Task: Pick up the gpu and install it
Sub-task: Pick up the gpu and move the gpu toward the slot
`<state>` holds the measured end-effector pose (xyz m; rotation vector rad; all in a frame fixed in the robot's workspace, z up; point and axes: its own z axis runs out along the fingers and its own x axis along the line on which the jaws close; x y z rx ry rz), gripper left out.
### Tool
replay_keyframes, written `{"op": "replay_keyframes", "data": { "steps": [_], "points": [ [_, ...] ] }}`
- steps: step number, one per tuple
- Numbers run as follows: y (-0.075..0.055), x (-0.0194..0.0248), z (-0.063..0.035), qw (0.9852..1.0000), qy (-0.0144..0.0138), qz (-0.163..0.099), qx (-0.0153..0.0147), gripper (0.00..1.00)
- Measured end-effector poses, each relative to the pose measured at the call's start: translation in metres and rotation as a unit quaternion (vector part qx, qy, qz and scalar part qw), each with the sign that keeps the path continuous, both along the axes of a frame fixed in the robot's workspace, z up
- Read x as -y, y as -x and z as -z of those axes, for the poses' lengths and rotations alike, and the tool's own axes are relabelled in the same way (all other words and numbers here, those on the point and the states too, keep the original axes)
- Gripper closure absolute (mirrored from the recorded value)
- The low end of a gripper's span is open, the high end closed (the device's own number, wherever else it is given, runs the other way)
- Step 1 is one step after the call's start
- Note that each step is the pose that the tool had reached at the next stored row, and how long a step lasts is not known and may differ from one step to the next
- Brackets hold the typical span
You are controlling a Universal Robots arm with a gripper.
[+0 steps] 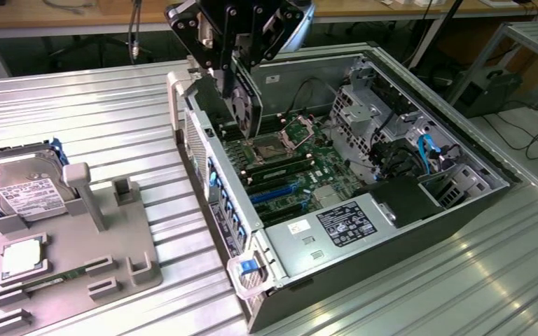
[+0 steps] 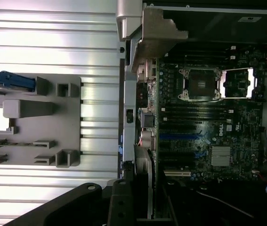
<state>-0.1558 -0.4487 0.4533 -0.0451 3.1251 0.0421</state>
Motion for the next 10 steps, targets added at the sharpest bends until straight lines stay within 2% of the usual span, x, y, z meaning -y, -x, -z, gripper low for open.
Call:
{"op": "replay_keyframes", "data": {
  "steps": [10],
  "points": [
    [-0.014, 0.0, 0.0006, 1.0, 0.0, -0.001, 0.0, 0.73]
  ]
}}
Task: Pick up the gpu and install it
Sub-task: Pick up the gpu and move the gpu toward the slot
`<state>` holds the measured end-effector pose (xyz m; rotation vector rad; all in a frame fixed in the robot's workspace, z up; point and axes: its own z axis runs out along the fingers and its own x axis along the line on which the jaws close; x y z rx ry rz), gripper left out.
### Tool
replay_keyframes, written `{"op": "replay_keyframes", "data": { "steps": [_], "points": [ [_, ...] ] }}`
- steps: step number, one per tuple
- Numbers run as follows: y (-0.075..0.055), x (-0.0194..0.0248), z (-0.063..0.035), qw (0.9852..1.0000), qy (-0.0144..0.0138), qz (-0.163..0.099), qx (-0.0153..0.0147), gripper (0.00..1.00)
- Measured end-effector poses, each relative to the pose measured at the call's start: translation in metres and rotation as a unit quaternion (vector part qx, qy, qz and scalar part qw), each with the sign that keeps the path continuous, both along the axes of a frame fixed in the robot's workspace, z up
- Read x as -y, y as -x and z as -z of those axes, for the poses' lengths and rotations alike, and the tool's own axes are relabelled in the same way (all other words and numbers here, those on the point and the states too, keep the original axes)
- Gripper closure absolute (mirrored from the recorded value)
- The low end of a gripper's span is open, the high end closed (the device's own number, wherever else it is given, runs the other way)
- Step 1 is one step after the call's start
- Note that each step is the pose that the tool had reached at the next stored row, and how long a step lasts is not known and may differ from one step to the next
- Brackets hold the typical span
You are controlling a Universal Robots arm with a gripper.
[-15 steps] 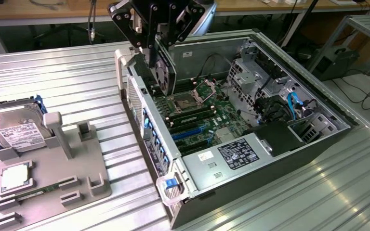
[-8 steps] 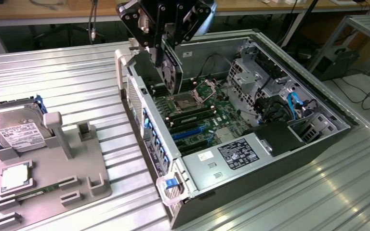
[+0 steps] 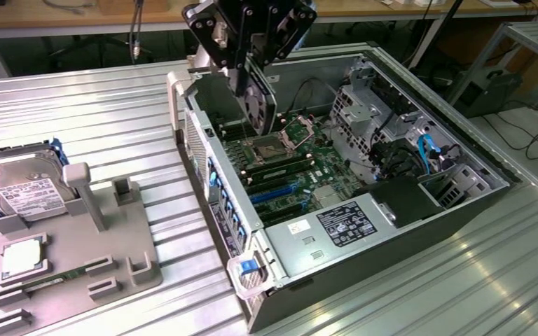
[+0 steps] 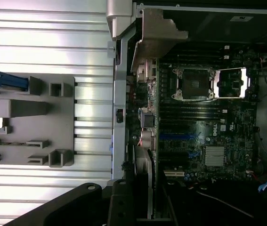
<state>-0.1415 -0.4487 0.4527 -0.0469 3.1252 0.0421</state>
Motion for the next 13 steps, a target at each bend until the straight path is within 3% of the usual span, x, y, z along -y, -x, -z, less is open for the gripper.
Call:
{"op": "replay_keyframes", "data": {
  "steps": [13],
  "points": [
    [-0.025, -0.0001, 0.0011, 1.0, 0.0, -0.001, 0.0, 0.73]
  ]
}}
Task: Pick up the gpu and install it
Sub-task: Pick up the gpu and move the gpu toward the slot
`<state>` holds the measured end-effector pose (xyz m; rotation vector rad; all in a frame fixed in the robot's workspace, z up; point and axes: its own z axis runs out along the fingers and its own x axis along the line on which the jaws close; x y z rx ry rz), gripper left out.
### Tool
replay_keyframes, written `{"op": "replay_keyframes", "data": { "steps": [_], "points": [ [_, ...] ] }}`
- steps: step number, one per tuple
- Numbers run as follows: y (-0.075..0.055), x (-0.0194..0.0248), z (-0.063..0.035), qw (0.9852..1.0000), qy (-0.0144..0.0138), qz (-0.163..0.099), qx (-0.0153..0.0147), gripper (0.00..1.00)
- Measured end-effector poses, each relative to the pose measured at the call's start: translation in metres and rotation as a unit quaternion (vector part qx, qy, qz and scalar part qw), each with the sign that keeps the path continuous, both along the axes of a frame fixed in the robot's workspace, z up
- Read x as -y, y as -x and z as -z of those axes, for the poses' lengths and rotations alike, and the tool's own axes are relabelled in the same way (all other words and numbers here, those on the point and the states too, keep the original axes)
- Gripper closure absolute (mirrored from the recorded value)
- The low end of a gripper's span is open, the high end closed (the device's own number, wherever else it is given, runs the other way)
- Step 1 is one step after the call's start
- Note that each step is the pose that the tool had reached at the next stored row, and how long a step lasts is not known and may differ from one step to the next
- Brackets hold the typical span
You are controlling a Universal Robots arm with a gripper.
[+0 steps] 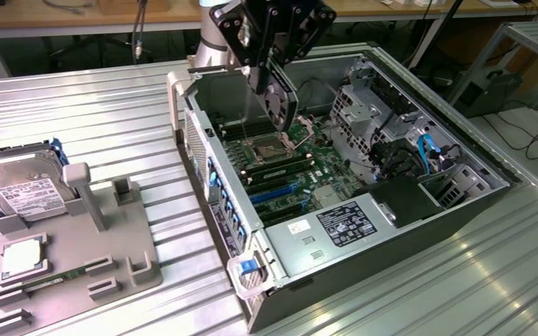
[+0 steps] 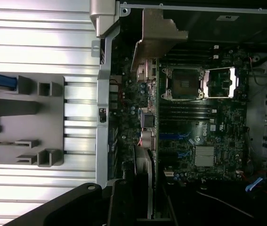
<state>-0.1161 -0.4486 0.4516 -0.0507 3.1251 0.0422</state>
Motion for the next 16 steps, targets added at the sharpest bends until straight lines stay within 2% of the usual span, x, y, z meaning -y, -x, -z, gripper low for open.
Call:
{"op": "replay_keyframes", "data": {
  "steps": [12, 16],
  "points": [
    [-0.02, 0.0, 0.001, 1.0, 0.0, 0.0, 0.0, 0.73],
    [-0.032, -0.0002, 0.0014, 1.0, 0.0, 0.0, 0.0, 0.73]
  ]
}}
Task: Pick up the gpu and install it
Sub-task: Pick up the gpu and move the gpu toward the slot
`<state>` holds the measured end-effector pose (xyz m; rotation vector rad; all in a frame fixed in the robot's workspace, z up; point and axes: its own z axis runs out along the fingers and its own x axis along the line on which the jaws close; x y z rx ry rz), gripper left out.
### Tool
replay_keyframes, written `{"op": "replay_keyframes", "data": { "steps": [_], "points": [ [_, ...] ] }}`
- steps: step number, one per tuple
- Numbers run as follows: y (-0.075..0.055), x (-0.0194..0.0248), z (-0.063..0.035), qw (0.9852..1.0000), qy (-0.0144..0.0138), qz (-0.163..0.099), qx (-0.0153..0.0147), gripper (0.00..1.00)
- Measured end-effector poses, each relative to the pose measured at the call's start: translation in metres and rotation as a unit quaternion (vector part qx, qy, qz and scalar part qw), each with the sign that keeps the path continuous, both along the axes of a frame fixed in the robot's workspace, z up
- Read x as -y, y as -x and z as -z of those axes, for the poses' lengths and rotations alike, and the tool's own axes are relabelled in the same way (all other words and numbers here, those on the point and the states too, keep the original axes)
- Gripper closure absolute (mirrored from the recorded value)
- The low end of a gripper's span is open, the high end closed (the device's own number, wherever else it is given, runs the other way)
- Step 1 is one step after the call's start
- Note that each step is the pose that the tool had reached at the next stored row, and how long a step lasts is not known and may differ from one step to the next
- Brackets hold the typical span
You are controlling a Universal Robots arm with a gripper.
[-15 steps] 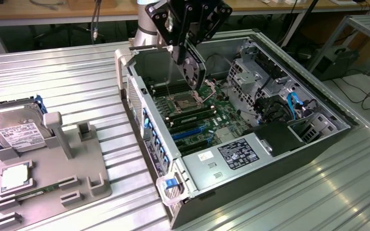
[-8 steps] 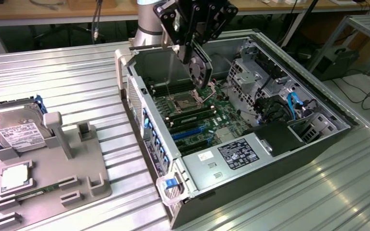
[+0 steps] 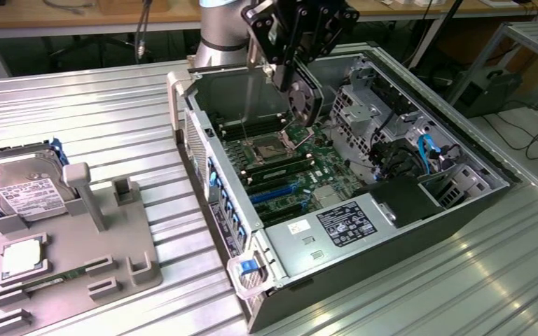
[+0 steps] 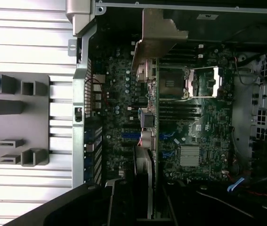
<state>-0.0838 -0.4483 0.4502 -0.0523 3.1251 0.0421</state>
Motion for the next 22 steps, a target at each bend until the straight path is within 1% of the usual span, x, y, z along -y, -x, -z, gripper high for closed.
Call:
{"op": "replay_keyframes", "data": {
  "steps": [12, 13, 16, 19, 22],
  "points": [
    [-0.022, 0.0, 0.001, 1.0, 0.0, 0.0, 0.0, 0.73],
    [-0.027, -0.0001, 0.0012, 1.0, 0.0, 0.0, 0.0, 0.73],
    [-0.036, -0.0004, 0.0015, 1.0, 0.0, 0.0, 0.0, 0.73],
    [-0.041, -0.0005, 0.0018, 1.0, 0.0, 0.0, 0.0, 0.73],
    [-0.051, -0.0008, 0.0022, 1.0, 0.0, 0.0, 0.0, 0.73]
  ]
}}
